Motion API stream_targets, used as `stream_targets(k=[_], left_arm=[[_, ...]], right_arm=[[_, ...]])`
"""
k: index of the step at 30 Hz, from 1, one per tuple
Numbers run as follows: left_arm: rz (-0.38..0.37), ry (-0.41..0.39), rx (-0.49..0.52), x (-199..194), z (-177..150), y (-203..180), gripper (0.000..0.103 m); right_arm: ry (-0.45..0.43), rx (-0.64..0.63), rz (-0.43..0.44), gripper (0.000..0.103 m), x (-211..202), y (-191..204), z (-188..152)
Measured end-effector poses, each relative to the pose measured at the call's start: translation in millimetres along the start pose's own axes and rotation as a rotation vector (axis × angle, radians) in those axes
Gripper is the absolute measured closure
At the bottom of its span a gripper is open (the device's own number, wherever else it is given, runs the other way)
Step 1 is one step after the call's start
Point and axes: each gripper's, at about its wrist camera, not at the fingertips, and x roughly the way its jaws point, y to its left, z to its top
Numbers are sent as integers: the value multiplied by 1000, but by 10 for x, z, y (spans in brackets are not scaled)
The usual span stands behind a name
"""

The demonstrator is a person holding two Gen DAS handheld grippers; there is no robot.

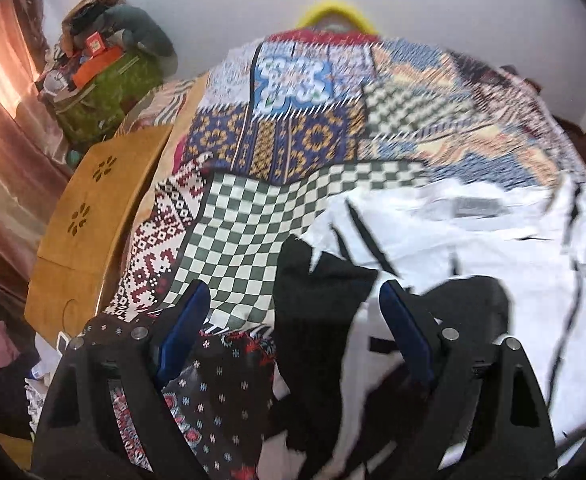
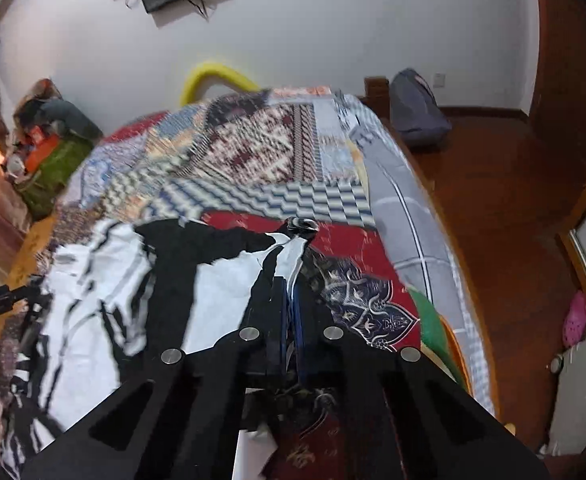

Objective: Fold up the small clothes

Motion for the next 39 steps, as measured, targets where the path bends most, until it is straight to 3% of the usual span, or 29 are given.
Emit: stream_targets(k=[5, 11, 18, 22, 25, 29, 36, 39], left_arm=[[-50, -46, 26, -401, -49, -50, 15], [-115, -87, 62, -803, -183, -117, 15], [-118, -99, 113, -945, -289, -198, 15], [-141, -85, 113, -910, -318, -242, 15], [-144, -66, 123, -826, -321, -355, 15], [-184, -33, 130, -705, -330, -583, 15], [-249, 41, 190, -436, -364, -1268, 15], [-259, 59, 223, -341, -385, -1532, 15]], right_arm=[[-52, -58, 68, 101, -318, 307, 74], [-87, -151, 204, 101, -460, 1007, 181], [26, -219, 303, 98, -133, 1623, 56], [27, -225, 318, 84, -127, 1624, 7], [39, -206, 315, 83, -137, 1499, -5], [46, -240, 242, 83, -142, 1323, -86], [195, -310, 190, 83, 266, 1178, -571], [165, -364, 185, 78, 315, 1198, -781]])
